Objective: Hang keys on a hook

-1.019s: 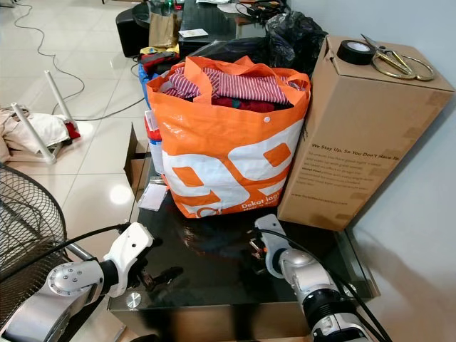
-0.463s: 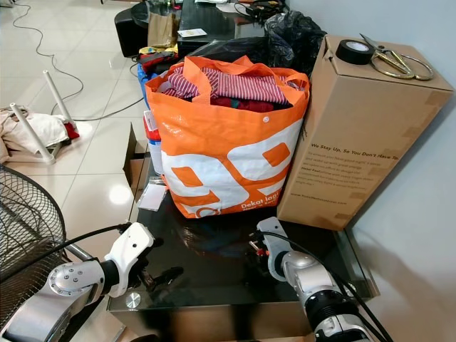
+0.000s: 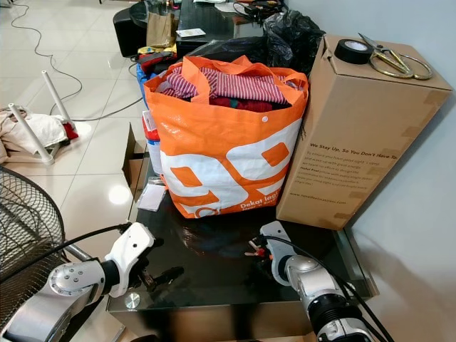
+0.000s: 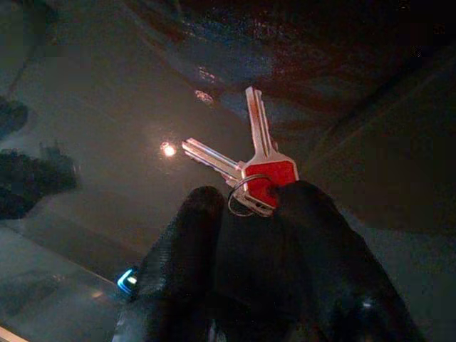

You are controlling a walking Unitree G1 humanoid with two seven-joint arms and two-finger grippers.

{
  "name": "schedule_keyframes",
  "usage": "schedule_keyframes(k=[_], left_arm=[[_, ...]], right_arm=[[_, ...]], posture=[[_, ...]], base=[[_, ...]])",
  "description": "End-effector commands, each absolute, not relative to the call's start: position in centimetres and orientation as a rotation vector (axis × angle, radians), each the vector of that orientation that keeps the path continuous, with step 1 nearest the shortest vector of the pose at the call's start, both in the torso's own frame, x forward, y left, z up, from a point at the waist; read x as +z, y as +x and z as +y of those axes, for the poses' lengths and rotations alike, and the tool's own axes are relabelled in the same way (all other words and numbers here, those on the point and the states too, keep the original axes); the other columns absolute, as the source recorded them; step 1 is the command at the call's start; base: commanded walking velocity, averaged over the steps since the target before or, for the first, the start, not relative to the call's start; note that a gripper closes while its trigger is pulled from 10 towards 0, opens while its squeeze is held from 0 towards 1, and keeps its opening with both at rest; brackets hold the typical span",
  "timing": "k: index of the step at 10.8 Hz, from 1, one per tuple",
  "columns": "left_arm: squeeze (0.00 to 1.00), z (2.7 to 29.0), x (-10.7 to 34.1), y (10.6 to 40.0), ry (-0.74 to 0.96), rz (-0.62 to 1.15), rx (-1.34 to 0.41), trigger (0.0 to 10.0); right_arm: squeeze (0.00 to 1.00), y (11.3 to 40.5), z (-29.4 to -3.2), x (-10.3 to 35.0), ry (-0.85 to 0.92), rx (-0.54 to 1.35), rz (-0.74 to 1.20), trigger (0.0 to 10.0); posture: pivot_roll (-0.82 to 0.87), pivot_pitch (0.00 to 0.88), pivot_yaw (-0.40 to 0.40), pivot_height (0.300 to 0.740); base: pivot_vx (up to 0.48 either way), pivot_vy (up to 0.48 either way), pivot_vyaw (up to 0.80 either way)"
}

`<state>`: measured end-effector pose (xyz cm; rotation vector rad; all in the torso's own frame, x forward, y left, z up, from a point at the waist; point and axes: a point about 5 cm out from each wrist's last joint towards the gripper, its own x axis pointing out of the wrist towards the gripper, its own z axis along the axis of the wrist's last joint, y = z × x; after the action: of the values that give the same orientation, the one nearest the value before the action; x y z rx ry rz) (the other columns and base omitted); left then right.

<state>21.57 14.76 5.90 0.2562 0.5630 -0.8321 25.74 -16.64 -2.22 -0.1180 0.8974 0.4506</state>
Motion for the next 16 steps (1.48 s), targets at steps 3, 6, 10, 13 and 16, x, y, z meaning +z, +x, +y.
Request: schedule_keyframes(k=[3,6,10,13,16], left_arm=[[0.0,14.5,6.0,21.6,0.267,0.558,-0.844,10.0],[0.0,14.5,6.0,21.6,0.268,0.559,-0.844,10.0],[0.0,14.5,6.1,21.8,0.273,0.557,-0.842,10.0],[0.0,14.9,7.1,23.3,0.299,0.459,-0.763,10.0],[0.0,15.3,9.7,25.1,0.208,0.283,-0.603,10.0]], right_arm=[[0.0,25.7,-16.8,-2.3,-0.128,0.437,0.912,0.0],[0.0,26.1,-16.3,-2.3,-0.137,0.412,0.886,0.0],[0.0,27.0,-16.4,-1.3,-0.155,0.432,0.808,0.0],[0.0,26.8,-17.5,0.7,-0.099,0.496,0.713,0.0],[0.0,25.4,-18.8,4.4,-0.02,0.494,0.556,0.0]], posture=[[-0.01,0.0,-0.037,0.74],[-0.01,0.0,-0.037,0.74],[0.0,0.0,-0.037,0.74],[0.01,0.0,-0.025,0.74],[0.0,0.0,0.016,0.74]], base=[[0.0,0.0,0.0],[0.0,0.0,0.0],[0.0,0.0,0.0],[0.0,0.0,0.0],[0.0,0.0,0.0]])
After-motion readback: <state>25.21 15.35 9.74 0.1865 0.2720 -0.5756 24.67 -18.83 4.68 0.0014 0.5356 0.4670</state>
